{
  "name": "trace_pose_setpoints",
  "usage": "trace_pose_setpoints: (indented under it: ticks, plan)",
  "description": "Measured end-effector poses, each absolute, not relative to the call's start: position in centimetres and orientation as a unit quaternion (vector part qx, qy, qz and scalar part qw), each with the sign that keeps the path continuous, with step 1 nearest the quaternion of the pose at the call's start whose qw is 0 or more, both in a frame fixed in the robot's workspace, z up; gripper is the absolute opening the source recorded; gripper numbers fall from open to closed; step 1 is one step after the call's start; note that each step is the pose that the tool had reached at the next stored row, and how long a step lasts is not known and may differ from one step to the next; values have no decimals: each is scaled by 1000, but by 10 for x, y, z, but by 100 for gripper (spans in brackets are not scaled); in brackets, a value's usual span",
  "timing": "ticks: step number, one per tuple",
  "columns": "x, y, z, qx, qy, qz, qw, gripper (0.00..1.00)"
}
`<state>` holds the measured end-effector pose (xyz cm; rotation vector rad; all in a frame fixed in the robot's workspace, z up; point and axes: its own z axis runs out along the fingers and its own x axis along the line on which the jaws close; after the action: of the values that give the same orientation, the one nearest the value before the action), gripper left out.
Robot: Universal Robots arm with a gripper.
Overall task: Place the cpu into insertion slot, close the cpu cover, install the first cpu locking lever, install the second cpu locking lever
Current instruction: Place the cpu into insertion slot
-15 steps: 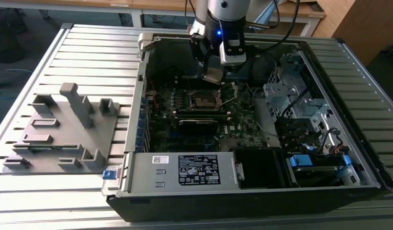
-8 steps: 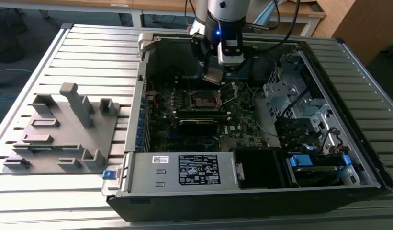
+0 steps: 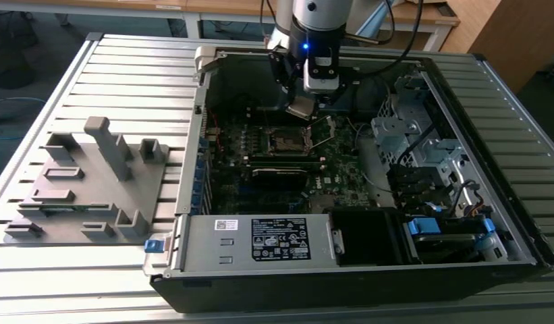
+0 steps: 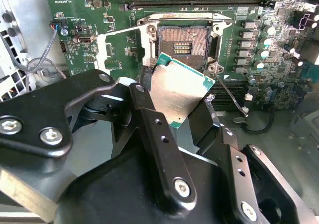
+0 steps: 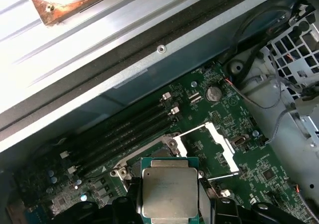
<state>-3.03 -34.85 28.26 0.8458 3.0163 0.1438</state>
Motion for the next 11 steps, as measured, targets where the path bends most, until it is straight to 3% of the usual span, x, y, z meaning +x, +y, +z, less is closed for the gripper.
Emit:
trace_pose_setpoints:
  ticks: [11]
  plan:
    - [-30,-349,281,301,952,46,4,54]
